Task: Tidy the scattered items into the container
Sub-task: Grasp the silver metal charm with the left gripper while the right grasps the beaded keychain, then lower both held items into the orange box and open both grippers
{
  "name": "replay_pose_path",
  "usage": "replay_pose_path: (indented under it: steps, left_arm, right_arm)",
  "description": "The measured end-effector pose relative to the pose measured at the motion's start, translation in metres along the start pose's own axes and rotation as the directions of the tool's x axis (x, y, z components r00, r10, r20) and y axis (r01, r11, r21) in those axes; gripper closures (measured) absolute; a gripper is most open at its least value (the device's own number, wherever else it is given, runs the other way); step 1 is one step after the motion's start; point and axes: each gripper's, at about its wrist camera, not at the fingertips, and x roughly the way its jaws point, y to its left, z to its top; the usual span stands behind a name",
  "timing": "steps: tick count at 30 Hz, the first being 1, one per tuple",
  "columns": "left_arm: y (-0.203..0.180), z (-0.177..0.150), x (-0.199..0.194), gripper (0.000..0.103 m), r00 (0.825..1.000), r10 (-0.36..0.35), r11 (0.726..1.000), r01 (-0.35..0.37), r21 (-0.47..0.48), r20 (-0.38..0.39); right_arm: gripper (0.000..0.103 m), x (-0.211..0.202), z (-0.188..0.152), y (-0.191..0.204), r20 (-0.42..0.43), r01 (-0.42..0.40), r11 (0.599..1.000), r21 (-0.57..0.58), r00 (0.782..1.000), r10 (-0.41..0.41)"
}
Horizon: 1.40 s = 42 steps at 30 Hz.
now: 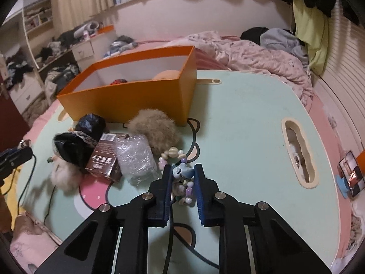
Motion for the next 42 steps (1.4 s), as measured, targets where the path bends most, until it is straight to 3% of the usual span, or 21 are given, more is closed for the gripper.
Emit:
replay_pose_path:
  steps: [9, 14, 19, 26, 34, 36, 37, 38, 39, 42]
  left_arm:
    - [-0.003, 0.008, -0.006, 0.072, 1.0, -0.008, 1.0, 0.008, -0.004, 0.015]
    - [-0.012, 0.031, -0.009, 0.072, 0.999, -0.019, 1.0, 0.019, 0.017, 0.031]
    - [-0.026, 0.074, -0.003, 0.072, 0.999, -0.004, 0.997, 0.0, 0.077, 0.054]
    - [-0.032, 0.125, 0.043, 0.072, 0.999, 0.051, 0.993, -0.051, 0.103, 0.004]
    - [-0.018, 0.128, 0.102, 0.071, 0.989, 0.097, 0.994, -0.09, 0.06, -0.114]
    - [-0.01, 0.123, 0.109, 0.063, 0.983, 0.106, 0.994, -0.105, 0.02, -0.147]
    - [-0.007, 0.12, 0.108, 0.057, 0.985, 0.094, 0.996, -0.094, 0.006, -0.142]
    - [-0.006, 0.117, 0.105, 0.04, 0.988, 0.085, 0.996, -0.086, 0.0, -0.131]
    - [-0.006, 0.114, 0.102, 0.025, 0.99, 0.084, 0.996, -0.085, -0.003, -0.116]
    - [-0.004, 0.11, 0.083, 0.022, 0.993, 0.108, 0.994, -0.109, -0.019, -0.042]
  right_arm:
    - [0.086, -0.035, -0.01, -0.016, 0.076, -0.027, 0.998, 0.059, 0.997, 0.023]
    - [0.086, -0.048, 0.013, -0.005, 0.122, -0.055, 0.998, 0.033, 0.991, 0.051]
    - [0.086, -0.051, 0.051, 0.019, 0.164, -0.056, 0.998, -0.023, 0.985, 0.059]
    - [0.086, -0.016, 0.096, 0.039, 0.145, -0.059, 0.998, -0.034, 0.987, 0.063]
    - [0.082, 0.027, 0.106, 0.041, 0.079, -0.038, 0.999, -0.018, 0.996, 0.039]
    - [0.067, 0.027, 0.104, 0.038, 0.087, -0.023, 1.0, -0.008, 0.996, 0.024]
    - [0.052, 0.025, 0.103, 0.037, 0.098, -0.017, 1.0, -0.003, 0.995, 0.018]
    - [0.043, 0.022, 0.102, 0.036, 0.114, -0.01, 1.0, 0.001, 0.993, 0.01]
    - [0.041, 0.018, 0.1, 0.035, 0.134, -0.004, 1.0, 0.003, 0.991, 0.003]
    - [0.04, 0.007, 0.096, 0.035, 0.151, 0.004, 1.0, -0.009, 0.989, -0.003]
